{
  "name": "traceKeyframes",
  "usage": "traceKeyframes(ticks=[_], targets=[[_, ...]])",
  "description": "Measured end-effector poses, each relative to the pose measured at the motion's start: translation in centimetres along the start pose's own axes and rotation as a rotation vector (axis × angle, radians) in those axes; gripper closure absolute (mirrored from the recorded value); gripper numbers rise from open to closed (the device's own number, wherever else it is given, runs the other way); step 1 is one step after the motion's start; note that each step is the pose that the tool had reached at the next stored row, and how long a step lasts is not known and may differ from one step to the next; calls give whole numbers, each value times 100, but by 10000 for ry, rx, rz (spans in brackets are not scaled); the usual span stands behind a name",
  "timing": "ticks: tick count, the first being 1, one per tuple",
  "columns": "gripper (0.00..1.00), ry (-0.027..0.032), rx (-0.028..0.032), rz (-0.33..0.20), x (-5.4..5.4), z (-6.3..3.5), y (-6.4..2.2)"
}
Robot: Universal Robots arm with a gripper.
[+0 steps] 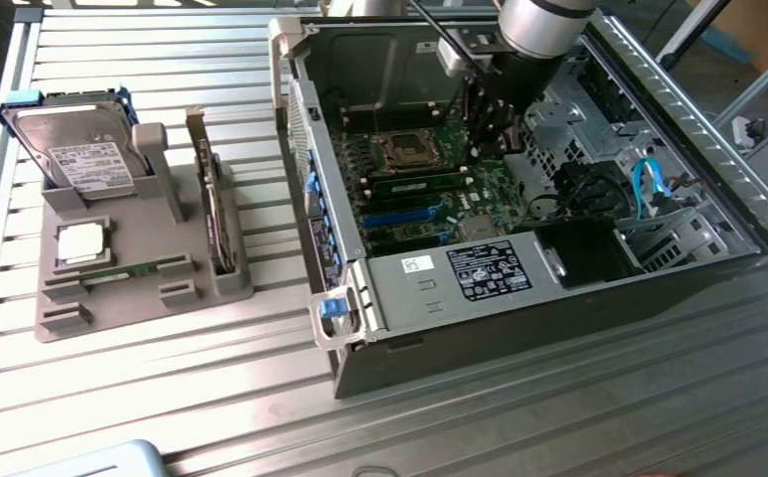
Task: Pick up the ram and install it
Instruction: 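Press down the ram until it locks into place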
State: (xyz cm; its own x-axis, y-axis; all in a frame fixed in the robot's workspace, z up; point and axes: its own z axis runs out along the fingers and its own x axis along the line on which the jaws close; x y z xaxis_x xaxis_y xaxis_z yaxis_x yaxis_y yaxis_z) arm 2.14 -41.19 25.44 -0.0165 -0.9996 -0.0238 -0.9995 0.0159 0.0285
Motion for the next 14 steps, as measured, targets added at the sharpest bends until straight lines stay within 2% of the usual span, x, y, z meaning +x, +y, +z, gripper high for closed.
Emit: traceKeyframes(ticks=[3, 14], targets=[[89, 0, 0, 0, 2, 69, -2], [89, -1, 0, 0, 2, 86, -18]])
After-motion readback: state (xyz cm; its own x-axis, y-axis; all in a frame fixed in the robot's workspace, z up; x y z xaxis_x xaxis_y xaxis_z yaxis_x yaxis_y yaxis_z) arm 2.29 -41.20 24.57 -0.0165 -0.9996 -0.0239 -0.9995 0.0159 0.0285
